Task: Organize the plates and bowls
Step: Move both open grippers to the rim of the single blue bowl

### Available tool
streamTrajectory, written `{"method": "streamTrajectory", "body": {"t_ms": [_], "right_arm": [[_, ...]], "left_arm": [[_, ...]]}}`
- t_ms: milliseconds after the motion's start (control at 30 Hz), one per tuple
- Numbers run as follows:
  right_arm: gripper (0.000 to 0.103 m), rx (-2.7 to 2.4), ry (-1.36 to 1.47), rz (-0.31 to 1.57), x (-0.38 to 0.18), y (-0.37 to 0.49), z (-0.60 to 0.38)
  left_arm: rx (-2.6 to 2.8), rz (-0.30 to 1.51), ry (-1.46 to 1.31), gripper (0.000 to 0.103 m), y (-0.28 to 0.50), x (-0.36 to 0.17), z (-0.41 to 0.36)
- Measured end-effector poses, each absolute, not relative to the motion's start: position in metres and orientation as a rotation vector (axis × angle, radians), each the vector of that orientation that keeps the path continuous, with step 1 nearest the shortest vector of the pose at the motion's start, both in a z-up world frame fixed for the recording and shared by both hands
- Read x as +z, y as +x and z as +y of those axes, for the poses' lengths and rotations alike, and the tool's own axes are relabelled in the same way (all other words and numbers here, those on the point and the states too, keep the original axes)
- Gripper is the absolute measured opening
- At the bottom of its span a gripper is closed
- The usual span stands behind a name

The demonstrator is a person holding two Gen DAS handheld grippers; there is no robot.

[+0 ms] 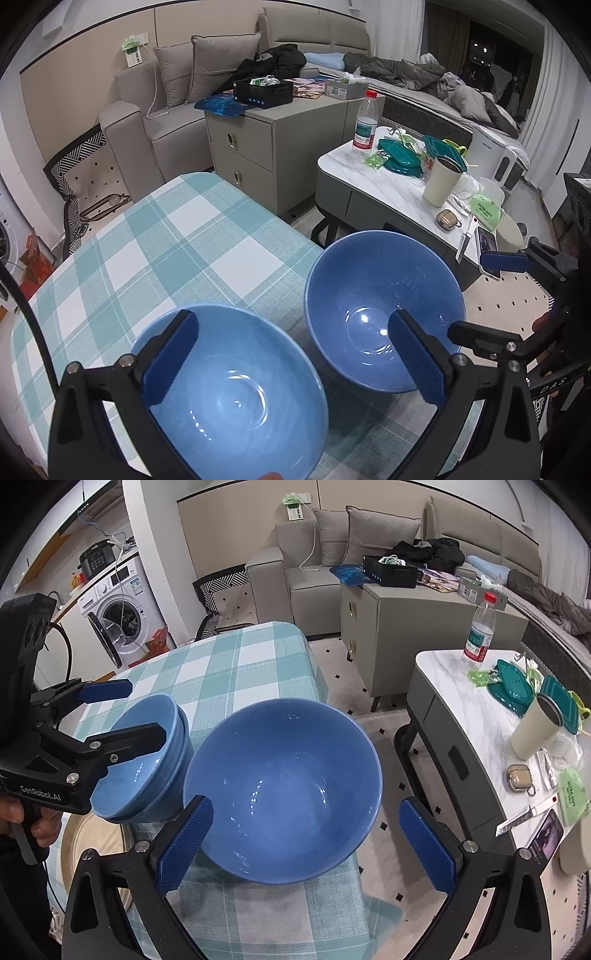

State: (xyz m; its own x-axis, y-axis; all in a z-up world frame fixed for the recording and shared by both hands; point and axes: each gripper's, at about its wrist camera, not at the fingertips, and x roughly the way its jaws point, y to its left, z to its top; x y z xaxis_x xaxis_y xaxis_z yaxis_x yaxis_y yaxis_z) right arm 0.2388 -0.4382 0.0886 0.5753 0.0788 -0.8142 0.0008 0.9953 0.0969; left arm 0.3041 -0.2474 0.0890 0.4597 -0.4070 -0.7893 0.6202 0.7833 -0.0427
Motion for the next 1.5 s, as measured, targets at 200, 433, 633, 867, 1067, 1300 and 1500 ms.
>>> {"method": "streamTrajectory", "body": {"t_ms": [200, 433, 633, 867, 1067, 1300, 1500], "right_arm": [[0.102, 0.047, 0.123, 0.971, 0.077, 0.24, -0.448], [0.102, 0.052, 0.157, 0.984, 0.067, 0.242, -0.456], [0.102, 0.061, 0.198, 1.002, 0.058, 0.245, -0.462], [0.102, 0.07, 0.218, 1.016, 0.05, 0.247, -0.46], [0.102, 0.077, 0.227, 1.029, 0.043, 0.248, -0.459], [0.101, 0.084, 0.238, 1.04, 0.037, 0.249, -0.46], [0.093, 0.091, 0.246, 1.059, 0.031, 0.248, -0.46]], "left_arm": [[-0.672, 0.906, 0.315, 0.103, 0.306, 0.082, -0.266], [-0.696, 0.922, 0.339, 0.103, 0.31, 0.074, -0.28], [-0.708, 0.941, 0.344, 0.103, 0.316, 0.066, -0.287], [-0.743, 0.95, 0.353, 0.102, 0.316, 0.058, -0.295], [-0.759, 0.974, 0.355, 0.101, 0.319, 0.05, -0.301], [-0.777, 0.987, 0.36, 0.097, 0.32, 0.043, -0.304], [-0.796, 1.009, 0.384, 0.087, 0.318, 0.037, -0.31]]}}
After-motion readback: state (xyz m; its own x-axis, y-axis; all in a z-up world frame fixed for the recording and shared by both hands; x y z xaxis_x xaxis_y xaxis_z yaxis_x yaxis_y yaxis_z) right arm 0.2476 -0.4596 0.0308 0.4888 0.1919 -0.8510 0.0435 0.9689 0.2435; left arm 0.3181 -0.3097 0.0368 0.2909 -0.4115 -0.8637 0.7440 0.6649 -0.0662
